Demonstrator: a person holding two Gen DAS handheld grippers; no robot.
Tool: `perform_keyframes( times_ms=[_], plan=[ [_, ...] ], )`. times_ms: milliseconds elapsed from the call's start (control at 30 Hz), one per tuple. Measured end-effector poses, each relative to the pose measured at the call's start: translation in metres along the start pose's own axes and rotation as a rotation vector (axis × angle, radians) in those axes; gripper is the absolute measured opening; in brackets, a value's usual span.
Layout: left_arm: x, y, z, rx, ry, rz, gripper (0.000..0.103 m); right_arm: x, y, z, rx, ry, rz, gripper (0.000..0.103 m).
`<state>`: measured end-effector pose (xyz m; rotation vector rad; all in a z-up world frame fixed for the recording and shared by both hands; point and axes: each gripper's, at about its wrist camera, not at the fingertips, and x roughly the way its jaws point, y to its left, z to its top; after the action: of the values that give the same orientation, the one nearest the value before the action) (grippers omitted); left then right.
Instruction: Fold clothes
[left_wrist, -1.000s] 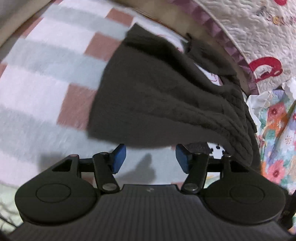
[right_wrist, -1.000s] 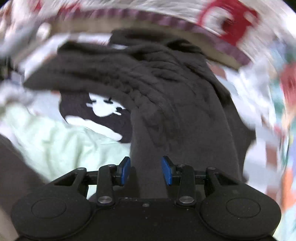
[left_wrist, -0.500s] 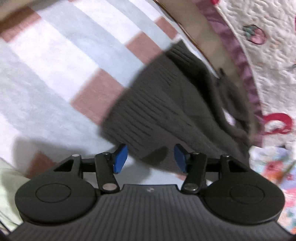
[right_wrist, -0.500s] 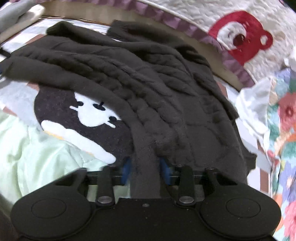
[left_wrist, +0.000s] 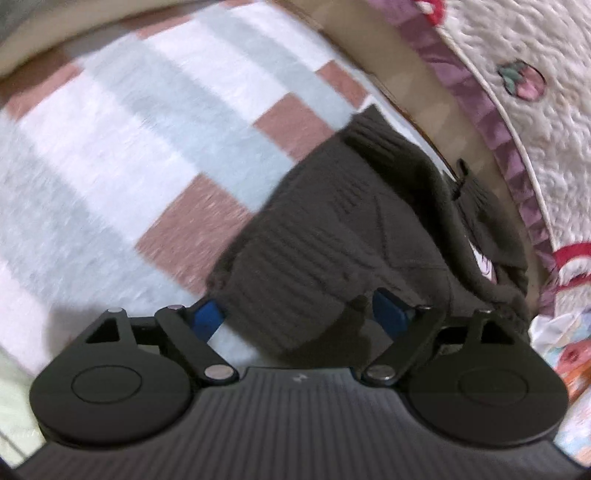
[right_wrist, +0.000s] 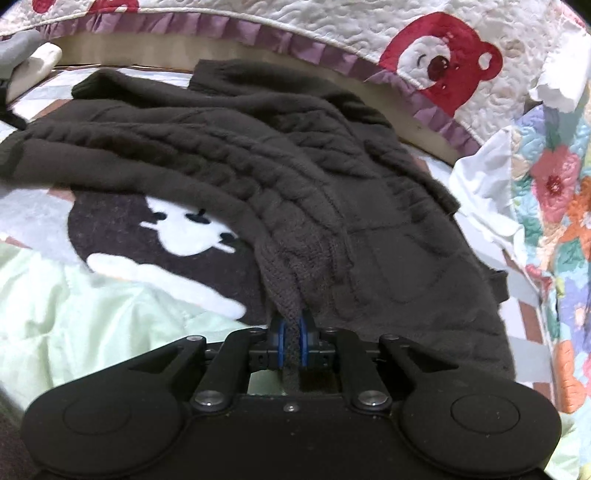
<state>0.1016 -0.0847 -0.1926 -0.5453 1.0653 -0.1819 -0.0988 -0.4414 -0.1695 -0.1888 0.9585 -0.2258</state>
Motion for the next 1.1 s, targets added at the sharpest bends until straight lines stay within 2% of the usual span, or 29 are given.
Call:
perform_keyframes(
  times_ms=[33, 67, 100, 167, 267, 333, 367, 400, 433, 467, 500, 600, 667, 700, 733, 767, 833, 900, 967, 1033, 1100],
  plan=[
    [0.002, -0.006, -0.002, 0.078, -0.019, 0.017, 0.046, 0.001, 0.0, 0.0, 0.006, 0.003, -0.003, 0.012],
    [0.004, -0.011, -0.004, 0.166, -0.04, 0.042, 0.032, 0.003, 0.0, 0.001, 0.016, 0.005, -0.006, 0.013],
    [0.005, -0.013, -0.005, 0.211, -0.055, 0.058, 0.013, 0.005, -0.001, 0.002, 0.028, 0.007, -0.009, 0.013],
    [0.006, -0.011, -0.005, 0.233, -0.07, 0.063, 0.013, 0.009, -0.001, 0.003, 0.041, 0.009, -0.013, 0.015],
    [0.005, -0.006, 0.002, 0.2, -0.077, 0.024, 0.014, 0.016, 0.002, 0.005, 0.021, 0.012, -0.016, 0.028],
    [0.012, -0.005, 0.008, 0.167, -0.06, 0.0, 0.031, 0.023, 0.002, 0.008, 0.009, 0.02, -0.006, 0.031],
    [0.015, -0.005, 0.01, 0.157, -0.061, -0.028, 0.033, 0.026, 0.001, 0.011, 0.005, 0.022, -0.007, 0.031],
    [0.016, -0.006, 0.011, 0.164, -0.062, -0.039, 0.032, 0.028, -0.003, 0.014, 0.016, 0.015, 0.001, 0.031],
    [0.017, -0.008, 0.011, 0.178, -0.06, -0.041, 0.012, 0.029, -0.009, 0.018, 0.038, 0.002, 0.017, 0.03],
    [0.015, -0.011, 0.013, 0.2, -0.072, -0.046, 0.009, 0.029, -0.014, 0.021, 0.061, -0.012, 0.033, 0.025],
    [0.01, -0.014, 0.016, 0.22, -0.095, -0.049, 0.008, 0.03, -0.02, 0.024, 0.084, -0.026, 0.049, 0.008],
    [-0.059, -0.022, 0.029, 0.274, -0.26, -0.058, 0.008, -0.012, -0.043, 0.025, 0.165, -0.115, 0.158, 0.008],
    [-0.122, -0.021, 0.033, 0.346, -0.363, -0.066, 0.008, -0.051, -0.051, 0.018, 0.145, -0.169, 0.203, 0.008],
    [-0.141, -0.017, 0.031, 0.379, -0.378, -0.052, 0.008, -0.061, -0.05, 0.014, 0.118, -0.171, 0.219, 0.008],
    [-0.149, -0.01, 0.028, 0.384, -0.346, -0.036, 0.008, -0.062, -0.048, 0.01, 0.085, -0.154, 0.235, 0.008],
    [-0.146, 0.001, 0.023, 0.368, -0.282, -0.018, 0.008, -0.055, -0.044, 0.007, 0.061, -0.12, 0.248, 0.008],
    [-0.126, 0.024, 0.008, 0.35, -0.168, 0.045, 0.008, -0.025, -0.033, 0.003, 0.027, -0.021, 0.27, 0.008],
    [-0.112, 0.044, -0.004, 0.336, -0.11, 0.1, 0.008, -0.003, -0.024, 0.0, 0.032, 0.034, 0.289, 0.008],
    [-0.117, 0.052, -0.001, 0.286, -0.126, 0.081, 0.008, 0.001, -0.017, -0.002, 0.027, 0.032, 0.27, 0.008],
    [-0.128, 0.043, 0.0, 0.33, -0.191, 0.089, 0.008, -0.005, -0.019, -0.002, 0.031, 0.023, 0.261, 0.008],
    [-0.133, 0.036, -0.004, 0.379, -0.201, 0.093, 0.008, -0.011, -0.021, -0.002, 0.004, 0.015, 0.257, 0.008]
  ],
)
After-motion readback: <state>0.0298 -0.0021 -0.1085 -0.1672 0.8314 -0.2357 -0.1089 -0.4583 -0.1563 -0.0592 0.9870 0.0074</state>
